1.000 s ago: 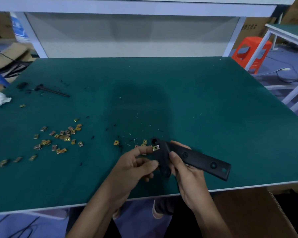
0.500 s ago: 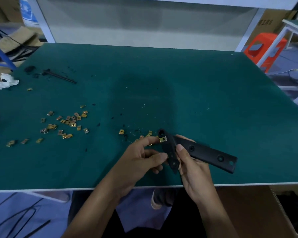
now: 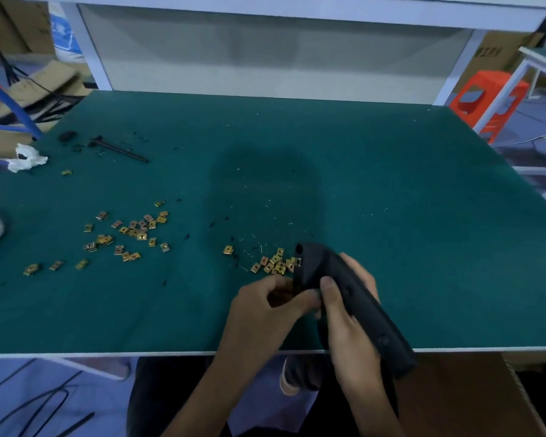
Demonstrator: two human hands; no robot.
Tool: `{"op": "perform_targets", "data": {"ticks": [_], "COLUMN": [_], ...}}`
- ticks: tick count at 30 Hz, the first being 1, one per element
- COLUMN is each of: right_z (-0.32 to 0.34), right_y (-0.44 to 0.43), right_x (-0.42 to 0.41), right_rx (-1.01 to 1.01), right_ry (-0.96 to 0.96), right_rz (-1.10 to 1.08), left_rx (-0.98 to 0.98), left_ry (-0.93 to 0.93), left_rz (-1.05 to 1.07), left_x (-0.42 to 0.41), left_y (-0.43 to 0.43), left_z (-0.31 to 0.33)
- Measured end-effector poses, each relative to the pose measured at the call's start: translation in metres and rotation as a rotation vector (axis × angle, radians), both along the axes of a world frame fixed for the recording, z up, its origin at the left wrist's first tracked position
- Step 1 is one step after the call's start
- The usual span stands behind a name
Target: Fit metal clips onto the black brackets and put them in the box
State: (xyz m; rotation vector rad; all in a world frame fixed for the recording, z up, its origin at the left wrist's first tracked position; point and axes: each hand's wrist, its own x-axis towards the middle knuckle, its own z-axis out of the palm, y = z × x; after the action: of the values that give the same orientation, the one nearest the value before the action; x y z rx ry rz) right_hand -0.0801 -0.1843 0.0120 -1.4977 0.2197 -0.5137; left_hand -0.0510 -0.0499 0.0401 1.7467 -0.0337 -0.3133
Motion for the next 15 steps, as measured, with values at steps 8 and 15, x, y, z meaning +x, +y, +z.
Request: {"op": "perform_targets", "data": {"ticks": [8, 15], "right_z": [0.023, 0.017], "right_y": [-0.017, -0.123], "right_x": [-0.047, -0.12], "right_rx": [-0.027, 0.786], "right_ry": [0.193, 0.147], "right_rz": [0.054, -0.427], "left_rx": [0.185, 0.244], "left_ry": [-0.108, -0.146], "left_rz": [-0.124, -0.107], "left_x": [-0.005, -0.014], "left_y": [-0.003, -0.007], "left_z": [-0.001, -0.006]}}
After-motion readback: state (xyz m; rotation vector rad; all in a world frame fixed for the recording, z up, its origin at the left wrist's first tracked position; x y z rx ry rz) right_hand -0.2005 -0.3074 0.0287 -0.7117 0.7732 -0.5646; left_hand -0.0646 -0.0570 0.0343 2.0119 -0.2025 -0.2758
